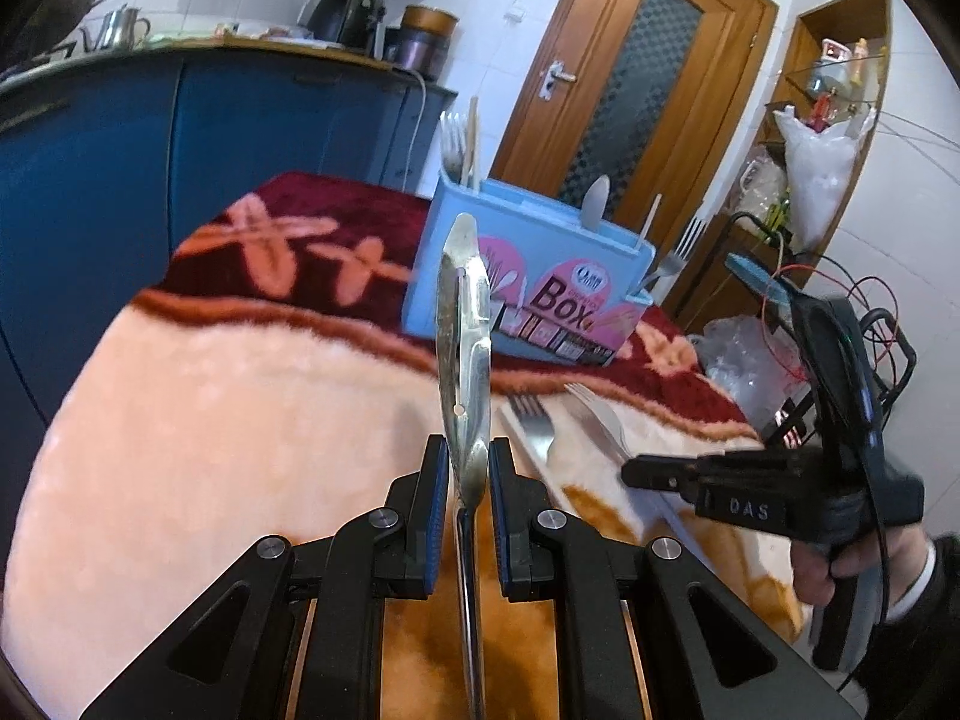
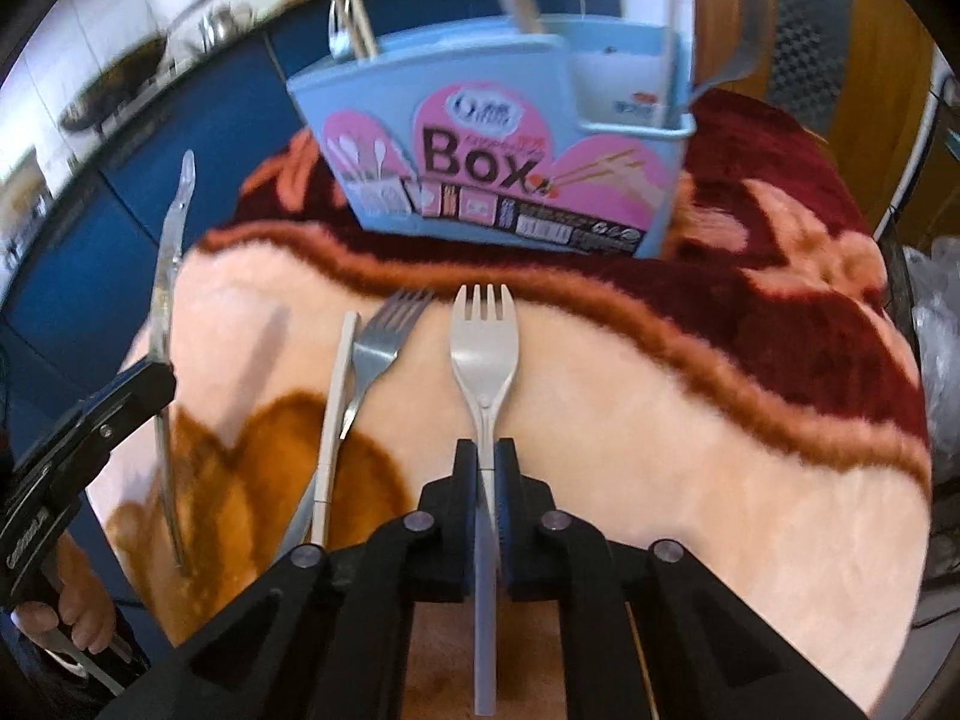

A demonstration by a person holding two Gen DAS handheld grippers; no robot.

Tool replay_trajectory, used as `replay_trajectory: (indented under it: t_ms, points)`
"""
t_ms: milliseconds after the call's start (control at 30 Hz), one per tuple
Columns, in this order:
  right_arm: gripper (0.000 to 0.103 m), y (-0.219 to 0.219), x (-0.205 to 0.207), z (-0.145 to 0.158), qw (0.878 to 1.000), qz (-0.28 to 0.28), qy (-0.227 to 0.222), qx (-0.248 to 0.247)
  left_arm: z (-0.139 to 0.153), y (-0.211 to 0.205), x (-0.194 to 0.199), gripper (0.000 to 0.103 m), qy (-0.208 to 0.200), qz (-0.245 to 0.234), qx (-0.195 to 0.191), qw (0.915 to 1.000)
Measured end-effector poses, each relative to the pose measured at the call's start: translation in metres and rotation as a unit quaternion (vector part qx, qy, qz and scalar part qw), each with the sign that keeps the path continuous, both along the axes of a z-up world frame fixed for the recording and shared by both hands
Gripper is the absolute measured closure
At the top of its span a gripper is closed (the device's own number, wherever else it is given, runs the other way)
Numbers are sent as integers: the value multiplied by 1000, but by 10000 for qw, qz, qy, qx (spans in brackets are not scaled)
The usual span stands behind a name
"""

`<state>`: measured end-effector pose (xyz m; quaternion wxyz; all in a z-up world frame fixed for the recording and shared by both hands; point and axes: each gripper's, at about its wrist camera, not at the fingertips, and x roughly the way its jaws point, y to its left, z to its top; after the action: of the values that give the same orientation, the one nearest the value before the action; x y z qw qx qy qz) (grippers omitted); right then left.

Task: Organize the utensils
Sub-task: 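Lift the knife with the left tool while the right tool grasps the white plastic fork, then carry the knife and white fork over the box and open both tools to drop them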

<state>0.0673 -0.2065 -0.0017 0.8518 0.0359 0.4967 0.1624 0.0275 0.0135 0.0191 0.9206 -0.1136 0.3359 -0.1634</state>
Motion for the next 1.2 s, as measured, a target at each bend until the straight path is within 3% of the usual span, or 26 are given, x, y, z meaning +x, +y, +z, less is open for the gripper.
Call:
replay_trajectory:
  t_ms: [200, 433, 700, 867, 1200]
  points:
    - [95, -16, -33, 17, 9949, -271, -904, 368, 16, -1, 3, 90, -345, 33, -68, 9994]
    - [95, -24, -54, 36, 9792, -672, -1837, 534, 37, -2, 13, 90, -729, 142, -188, 9971]
    - [95, -32, -54, 34, 9703, -908, -2114, 749, 59, -13, 36, 90, -1160, 189, -60, 9930]
    - [95, -39, -51, 32, 9679, -988, -2147, 855, 70, -21, 52, 90, -1531, 296, 67, 9877]
    - [95, -52, -45, 29, 9629, -1115, -2230, 1033, 100, -27, 93, 90, -2187, 499, -31, 9745]
